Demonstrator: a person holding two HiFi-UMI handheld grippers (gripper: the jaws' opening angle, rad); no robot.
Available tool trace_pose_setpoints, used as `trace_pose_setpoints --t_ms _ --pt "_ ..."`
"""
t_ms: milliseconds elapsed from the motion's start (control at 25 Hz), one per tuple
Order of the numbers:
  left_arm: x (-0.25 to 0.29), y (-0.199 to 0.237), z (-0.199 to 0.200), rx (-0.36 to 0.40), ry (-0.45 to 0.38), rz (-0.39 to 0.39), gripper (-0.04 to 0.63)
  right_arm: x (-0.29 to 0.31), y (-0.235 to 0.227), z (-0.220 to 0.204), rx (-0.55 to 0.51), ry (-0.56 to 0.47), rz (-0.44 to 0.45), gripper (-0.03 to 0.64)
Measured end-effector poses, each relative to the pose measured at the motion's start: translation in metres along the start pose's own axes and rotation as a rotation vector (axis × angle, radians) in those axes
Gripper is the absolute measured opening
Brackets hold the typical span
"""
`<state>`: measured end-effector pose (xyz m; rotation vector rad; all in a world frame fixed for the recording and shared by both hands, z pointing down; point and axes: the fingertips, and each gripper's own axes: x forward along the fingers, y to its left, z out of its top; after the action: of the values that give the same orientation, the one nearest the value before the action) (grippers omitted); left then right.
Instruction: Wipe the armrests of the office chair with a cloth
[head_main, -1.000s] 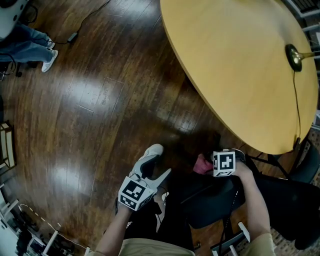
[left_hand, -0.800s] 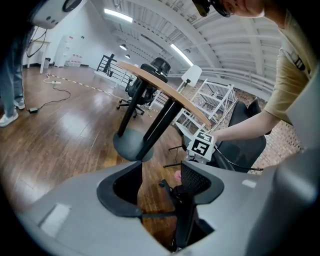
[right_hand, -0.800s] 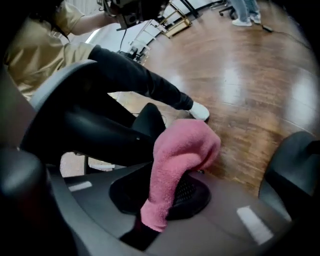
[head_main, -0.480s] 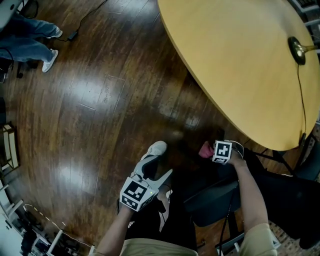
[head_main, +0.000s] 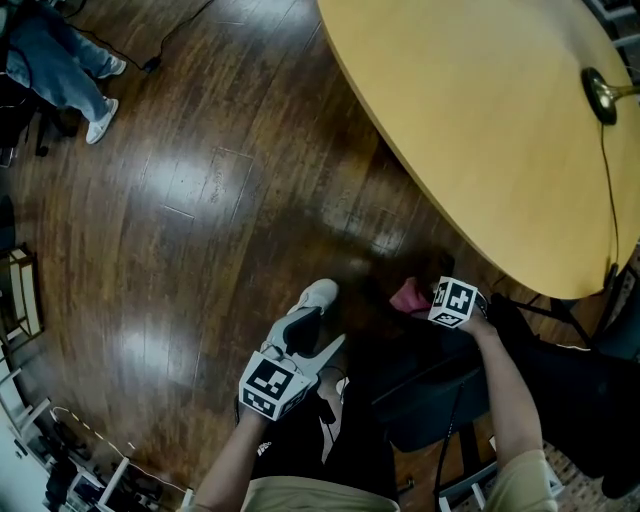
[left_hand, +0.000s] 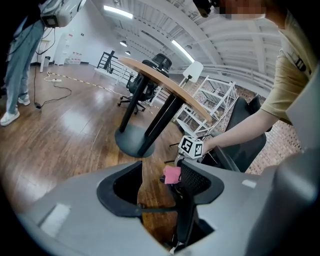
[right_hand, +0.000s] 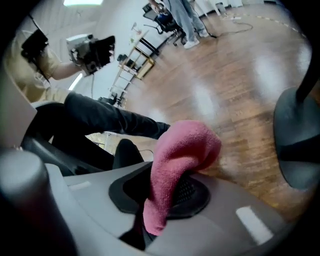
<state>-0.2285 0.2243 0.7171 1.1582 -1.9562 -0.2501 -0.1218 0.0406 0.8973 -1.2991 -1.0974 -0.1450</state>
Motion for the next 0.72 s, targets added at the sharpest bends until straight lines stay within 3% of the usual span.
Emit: trace_pose_setpoints --t_ms 160,280,360,520,720 --pt "0.003 -0.004 0.003 0.003 -0.006 -0.014 0.23 -0.014 0.051 0.041 -0.064 -0.139 0.17 0.054" --pt "0.006 -0.008 0.004 0.006 -0.002 -0.02 0.23 0.0 0.06 0.038 -0.033 -0.068 0.263 0.055" --pt "0.007 -0.012 0.005 0.008 0.002 -0.022 0.23 0.014 0.047 0.025 0.001 -0.006 0.242 0.055" --pt "0.007 -0.016 0.006 0.02 0.012 -0.032 0.23 0.029 0.013 0.007 0.101 0.018 0.168 0.055" --pt "0.001 -0.007 0.007 0.007 0.012 -0.012 0.229 0.029 -0.03 -0.021 0.218 0.046 0.015 0.055"
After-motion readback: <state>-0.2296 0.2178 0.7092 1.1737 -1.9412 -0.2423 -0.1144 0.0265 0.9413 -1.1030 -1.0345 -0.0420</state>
